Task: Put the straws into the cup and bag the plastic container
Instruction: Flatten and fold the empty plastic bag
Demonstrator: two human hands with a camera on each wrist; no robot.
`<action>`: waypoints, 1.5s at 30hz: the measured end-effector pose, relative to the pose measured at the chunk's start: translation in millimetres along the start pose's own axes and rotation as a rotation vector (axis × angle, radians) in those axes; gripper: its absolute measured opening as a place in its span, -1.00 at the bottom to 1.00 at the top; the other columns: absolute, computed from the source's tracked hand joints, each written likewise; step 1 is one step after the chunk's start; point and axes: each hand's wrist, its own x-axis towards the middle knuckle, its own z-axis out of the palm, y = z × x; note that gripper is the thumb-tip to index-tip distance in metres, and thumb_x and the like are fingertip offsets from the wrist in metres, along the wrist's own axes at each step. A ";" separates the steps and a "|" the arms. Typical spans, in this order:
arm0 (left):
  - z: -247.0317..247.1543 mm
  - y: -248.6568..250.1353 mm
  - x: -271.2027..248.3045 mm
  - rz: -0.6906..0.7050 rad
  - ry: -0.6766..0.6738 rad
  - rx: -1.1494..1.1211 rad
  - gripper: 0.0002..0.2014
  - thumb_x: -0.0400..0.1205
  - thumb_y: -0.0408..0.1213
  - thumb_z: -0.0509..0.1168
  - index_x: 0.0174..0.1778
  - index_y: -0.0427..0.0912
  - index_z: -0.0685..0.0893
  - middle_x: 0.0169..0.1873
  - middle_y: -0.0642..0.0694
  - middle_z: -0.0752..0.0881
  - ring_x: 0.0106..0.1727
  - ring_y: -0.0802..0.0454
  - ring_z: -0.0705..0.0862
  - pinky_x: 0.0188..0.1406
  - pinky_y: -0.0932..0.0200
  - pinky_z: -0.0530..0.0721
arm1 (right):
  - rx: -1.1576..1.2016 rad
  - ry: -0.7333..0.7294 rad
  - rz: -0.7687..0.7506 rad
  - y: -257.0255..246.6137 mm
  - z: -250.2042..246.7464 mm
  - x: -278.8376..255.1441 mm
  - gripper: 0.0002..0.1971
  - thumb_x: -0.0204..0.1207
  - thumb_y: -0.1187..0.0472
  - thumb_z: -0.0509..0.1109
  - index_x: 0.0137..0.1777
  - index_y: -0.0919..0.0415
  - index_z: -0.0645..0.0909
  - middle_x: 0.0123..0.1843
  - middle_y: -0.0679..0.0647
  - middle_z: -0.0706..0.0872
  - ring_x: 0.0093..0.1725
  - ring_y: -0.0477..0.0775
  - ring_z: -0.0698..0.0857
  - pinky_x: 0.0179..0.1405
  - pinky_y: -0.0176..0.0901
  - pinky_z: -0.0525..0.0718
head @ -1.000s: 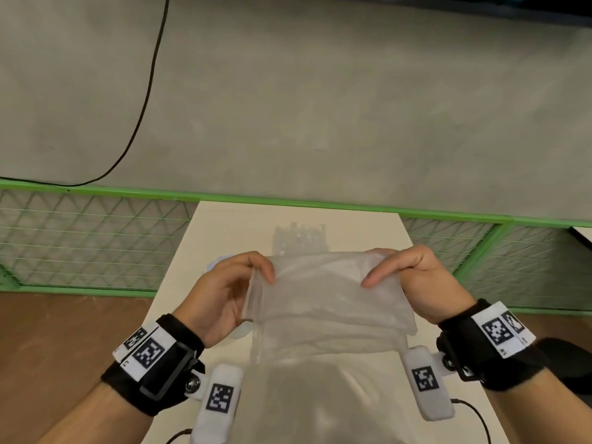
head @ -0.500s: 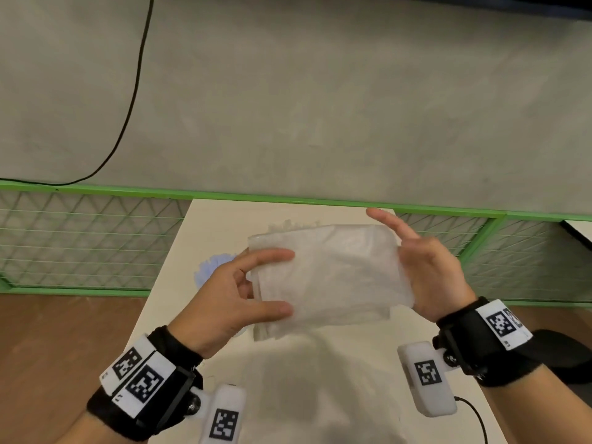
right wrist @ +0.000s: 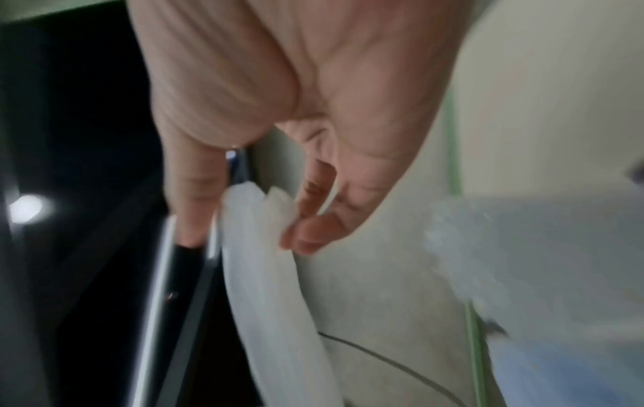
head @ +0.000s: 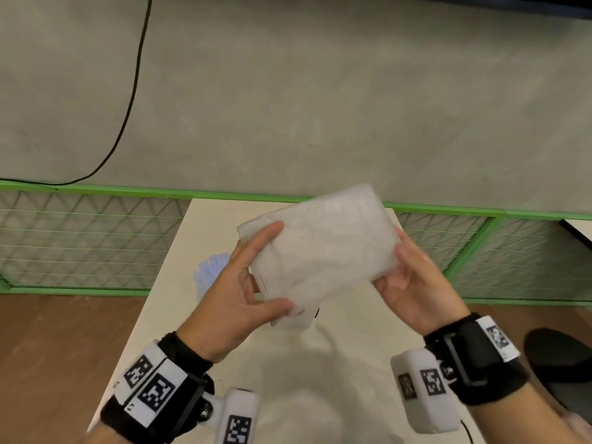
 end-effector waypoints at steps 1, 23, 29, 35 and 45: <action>5.4 -2.1 0.1 0.026 0.034 -0.053 -0.11 0.31 -0.59 0.49 0.49 0.24 0.48 0.52 0.14 0.42 0.37 0.01 0.64 0.13 -0.05 0.75 | 0.079 -0.012 0.018 11.3 5.1 -2.7 -0.15 0.08 0.03 0.80 0.41 0.15 0.59 0.24 0.20 0.73 0.14 0.12 0.74 0.08 -0.04 0.76; -4.5 -7.8 -0.9 -0.335 0.016 -0.094 -0.78 0.57 -0.36 0.36 0.03 -0.01 0.83 0.00 -0.19 0.84 -0.06 -0.08 0.81 -0.12 0.03 0.76 | -0.431 -0.058 0.115 9.2 28.1 -17.0 -0.79 0.46 0.52 0.36 -0.12 0.31 0.82 -0.24 0.11 0.84 -0.32 -0.05 0.80 -0.38 -0.28 0.73; 6.5 -5.7 -3.1 -0.355 0.069 -0.262 -0.53 0.68 -0.55 0.09 -0.30 -0.12 0.86 -0.25 -0.10 0.82 -0.29 0.03 0.78 -0.43 0.21 0.72 | -0.403 0.118 0.006 20.7 21.5 -17.4 -0.72 0.26 0.39 0.27 -0.43 0.17 0.80 -0.45 0.09 0.68 -0.46 0.03 0.61 -0.49 -0.33 0.54; 5.6 4.8 -4.5 -0.315 0.049 -0.228 -0.77 0.57 -0.25 0.35 -0.36 -0.28 0.73 -0.34 -0.14 0.68 -0.42 -0.05 0.71 -0.44 0.22 0.67 | -0.273 0.119 -0.025 14.0 26.3 -16.3 -0.75 0.24 0.24 0.22 -0.49 0.30 0.70 -0.46 0.14 0.63 -0.47 0.04 0.60 -0.50 -0.32 0.54; 25.8 8.0 -8.1 -0.222 0.016 0.047 -0.73 0.61 -0.53 0.33 0.15 -0.18 0.75 -0.46 0.19 0.71 -0.59 0.32 0.51 -0.50 0.58 0.43 | -0.372 -0.033 -0.060 13.2 21.8 -10.9 -0.62 0.31 0.59 0.32 -0.01 0.27 0.82 0.04 0.05 0.74 -0.02 0.02 0.74 -0.20 -0.25 0.70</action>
